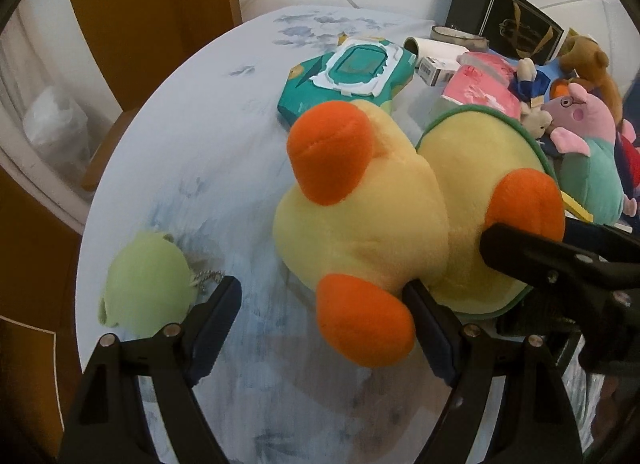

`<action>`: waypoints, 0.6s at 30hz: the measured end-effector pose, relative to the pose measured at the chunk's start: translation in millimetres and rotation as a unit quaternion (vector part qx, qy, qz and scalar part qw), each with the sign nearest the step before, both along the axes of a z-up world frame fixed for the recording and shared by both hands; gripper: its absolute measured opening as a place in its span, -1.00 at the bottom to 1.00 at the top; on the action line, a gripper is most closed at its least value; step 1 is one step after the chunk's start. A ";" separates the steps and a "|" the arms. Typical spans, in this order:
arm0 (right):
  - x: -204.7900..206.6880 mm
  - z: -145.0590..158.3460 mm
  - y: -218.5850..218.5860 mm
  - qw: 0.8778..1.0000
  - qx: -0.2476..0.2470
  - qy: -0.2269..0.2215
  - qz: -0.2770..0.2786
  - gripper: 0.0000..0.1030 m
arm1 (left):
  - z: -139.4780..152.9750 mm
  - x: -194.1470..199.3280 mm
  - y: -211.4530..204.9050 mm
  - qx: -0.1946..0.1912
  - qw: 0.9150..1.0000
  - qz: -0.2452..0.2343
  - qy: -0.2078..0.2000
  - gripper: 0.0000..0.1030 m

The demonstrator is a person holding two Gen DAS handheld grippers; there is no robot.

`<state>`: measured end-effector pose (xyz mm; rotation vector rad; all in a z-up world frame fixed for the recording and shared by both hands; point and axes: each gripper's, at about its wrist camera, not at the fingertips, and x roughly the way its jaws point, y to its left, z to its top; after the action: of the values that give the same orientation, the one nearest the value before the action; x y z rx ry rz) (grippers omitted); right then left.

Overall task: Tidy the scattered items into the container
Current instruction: 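Lower both grippers onto the yellow duck plush in a green frog hat, then grasp the yellow duck plush with the left gripper while the right gripper grasps it too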

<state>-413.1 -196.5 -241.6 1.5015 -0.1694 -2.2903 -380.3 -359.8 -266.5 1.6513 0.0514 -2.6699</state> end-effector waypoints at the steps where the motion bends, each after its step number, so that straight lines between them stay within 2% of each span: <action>1: -2.0 -1.2 0.1 1.000 -0.001 0.000 -0.001 0.76 | -0.1 -1.4 0.1 0.000 1.000 -0.001 0.001 0.61; 5: -8.8 -9.5 -0.7 1.000 -0.001 -0.001 -0.001 0.77 | -2.2 -8.4 3.7 -0.002 1.000 -0.017 0.009 0.56; 8: -11.6 -12.3 -4.0 1.000 0.003 0.002 0.001 0.68 | -2.4 -11.3 8.0 0.017 0.999 -0.034 0.012 0.04; 9: -11.6 -11.6 -5.0 1.000 0.004 0.005 0.001 0.66 | -1.1 -11.3 10.3 0.015 0.999 -0.040 0.014 -0.04; 11: -11.1 -10.6 -4.8 1.000 0.005 0.007 -0.005 0.65 | 0.3 -12.0 13.9 0.005 0.999 -0.049 0.018 -0.04; 16: -9.1 -11.4 -4.5 1.000 0.005 0.012 -0.017 0.65 | -3.3 -15.2 5.7 0.022 0.998 -0.055 0.016 0.04; 18: -8.2 -12.0 -5.8 1.000 0.008 0.016 -0.022 0.66 | -4.8 -17.2 4.5 0.013 0.998 -0.055 0.019 0.29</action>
<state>-421.3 -202.3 -253.6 1.4826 -0.1783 -2.3530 -397.5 -355.3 -271.3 1.6584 -0.0040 -2.7930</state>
